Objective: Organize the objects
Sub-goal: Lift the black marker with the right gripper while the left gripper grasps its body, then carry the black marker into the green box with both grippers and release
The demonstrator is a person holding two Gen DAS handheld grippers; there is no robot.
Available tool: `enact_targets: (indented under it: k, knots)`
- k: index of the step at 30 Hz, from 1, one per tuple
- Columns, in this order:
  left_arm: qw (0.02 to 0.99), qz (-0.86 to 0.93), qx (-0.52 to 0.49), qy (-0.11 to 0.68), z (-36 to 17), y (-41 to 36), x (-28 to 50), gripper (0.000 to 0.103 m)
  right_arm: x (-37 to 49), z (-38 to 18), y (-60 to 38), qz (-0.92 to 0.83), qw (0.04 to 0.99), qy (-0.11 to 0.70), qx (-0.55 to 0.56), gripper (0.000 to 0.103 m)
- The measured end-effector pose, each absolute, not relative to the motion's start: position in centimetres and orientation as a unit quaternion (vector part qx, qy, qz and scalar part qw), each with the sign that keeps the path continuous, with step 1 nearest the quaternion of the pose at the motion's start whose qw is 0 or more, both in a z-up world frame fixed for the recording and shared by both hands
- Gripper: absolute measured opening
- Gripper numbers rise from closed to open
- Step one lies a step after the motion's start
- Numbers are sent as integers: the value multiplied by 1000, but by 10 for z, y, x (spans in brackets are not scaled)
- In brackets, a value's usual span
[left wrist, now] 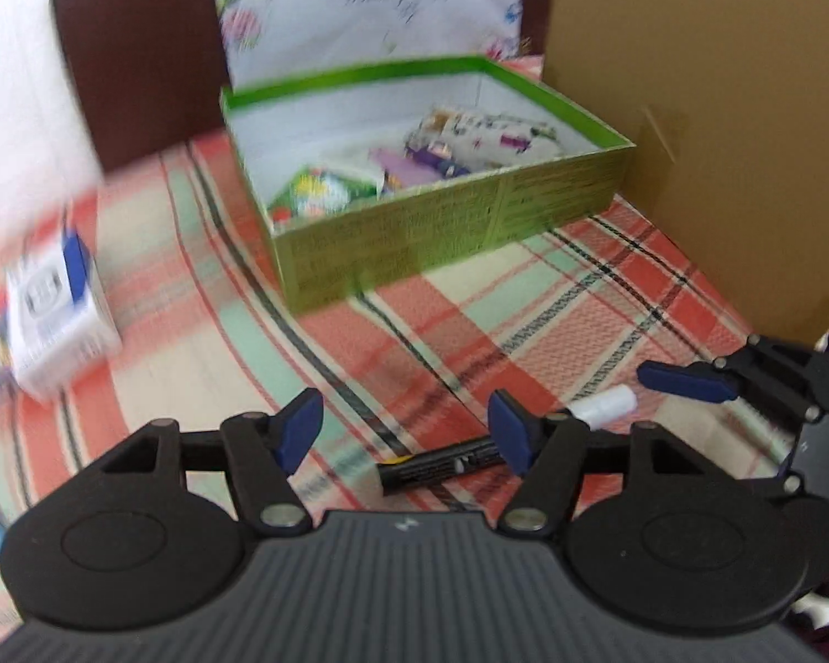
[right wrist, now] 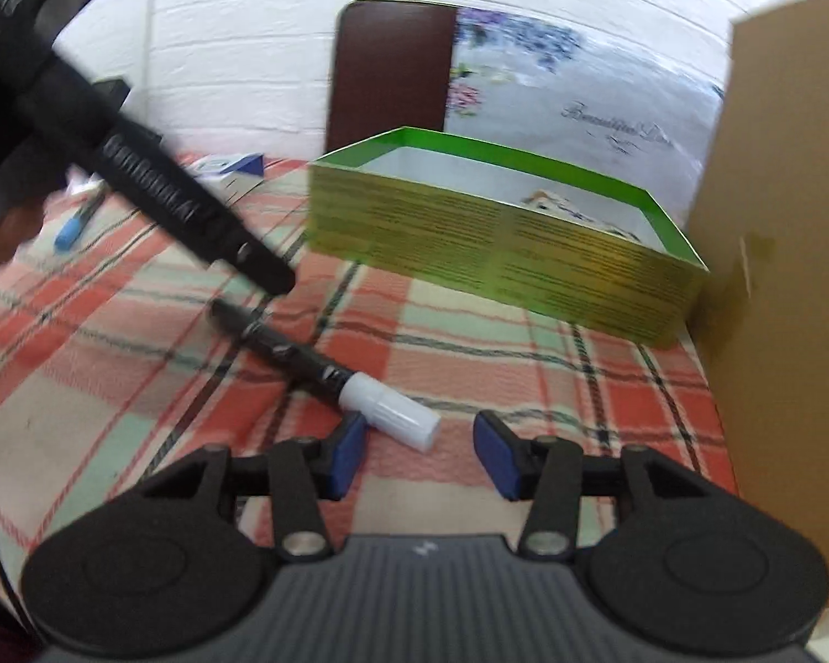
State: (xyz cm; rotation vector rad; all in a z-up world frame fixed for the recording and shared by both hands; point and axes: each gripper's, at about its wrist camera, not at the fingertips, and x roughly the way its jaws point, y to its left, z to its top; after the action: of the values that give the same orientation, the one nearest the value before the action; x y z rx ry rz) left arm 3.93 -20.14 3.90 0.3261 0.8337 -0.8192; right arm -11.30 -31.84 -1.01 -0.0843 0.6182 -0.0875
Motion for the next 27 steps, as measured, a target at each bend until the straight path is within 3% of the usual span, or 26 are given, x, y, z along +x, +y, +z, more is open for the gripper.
enact_targets:
  k: [6, 10, 12, 14, 15, 17, 18, 20, 27]
  knots:
    - [771, -377, -20, 512, 37, -177, 54, 67, -112, -8, -308, 4, 954, 288, -89, 55]
    - [748, -376, -61, 544, 32, -173, 50, 67, -99, -13, -304, 23, 946, 298, -129, 56]
    - [743, -372, -67, 553, 26, -178, 49, 67, -95, -14, -309, 35, 945, 305, -116, 51]
    - [739, -359, -74, 565, 16, -182, 52, 67, -94, -11, -312, 55, 943, 315, -92, 30]
    - [736, -354, -80, 571, 11, -184, 54, 67, -94, -12, -312, 61, 943, 317, -81, 25]
    - [733, -355, -100, 571, 8, -184, 60, 66, -98, -11, -309, 69, 944, 319, -50, 20]
    - [734, -356, -103, 570, 10, -184, 63, 64, -99, -11, -308, 75, 944, 318, -36, 20]
    - [738, -350, -99, 568, 12, -186, 67, 29, -101, -6, -303, 85, 947, 308, -20, 20]
    - [771, -385, -84, 500, 68, -196, 88, 27, -83, 32, -303, 68, 967, 246, -15, 20]
